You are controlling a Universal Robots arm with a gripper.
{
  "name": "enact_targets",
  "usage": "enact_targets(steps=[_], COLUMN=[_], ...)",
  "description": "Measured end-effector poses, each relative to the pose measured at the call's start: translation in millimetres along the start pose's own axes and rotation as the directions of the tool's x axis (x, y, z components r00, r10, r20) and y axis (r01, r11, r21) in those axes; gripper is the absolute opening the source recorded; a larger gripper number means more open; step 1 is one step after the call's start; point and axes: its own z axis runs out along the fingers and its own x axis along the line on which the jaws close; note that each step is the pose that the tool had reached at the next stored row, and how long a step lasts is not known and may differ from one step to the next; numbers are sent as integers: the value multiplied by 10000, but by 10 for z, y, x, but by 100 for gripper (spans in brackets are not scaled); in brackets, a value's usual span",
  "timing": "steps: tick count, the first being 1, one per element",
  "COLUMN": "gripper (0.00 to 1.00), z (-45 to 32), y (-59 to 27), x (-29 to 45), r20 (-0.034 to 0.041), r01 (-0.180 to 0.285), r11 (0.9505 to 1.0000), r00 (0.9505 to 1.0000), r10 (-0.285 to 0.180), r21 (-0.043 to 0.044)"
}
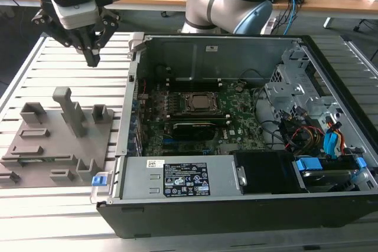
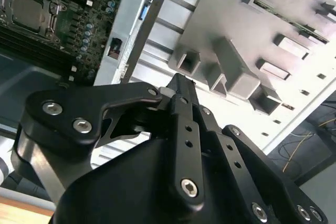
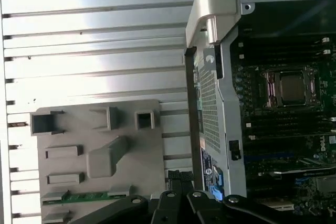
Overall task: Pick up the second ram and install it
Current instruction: 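Reach for the second ram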
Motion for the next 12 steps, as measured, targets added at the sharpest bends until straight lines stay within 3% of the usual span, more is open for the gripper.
enact_targets(steps=[3, 6, 8, 12], gripper=[11, 11, 11, 11], z=[-1, -3, -5, -6], y=[-10, -26, -33, -44], x=[126, 340, 444, 579], r20=[0, 0, 0, 1], r01=[1, 1, 0, 1], r11=[10000, 10000, 10000, 10000], r00=[10000, 10000, 10000, 10000], r10=[-1, -1, 0, -1], r21=[0, 0, 0, -1])
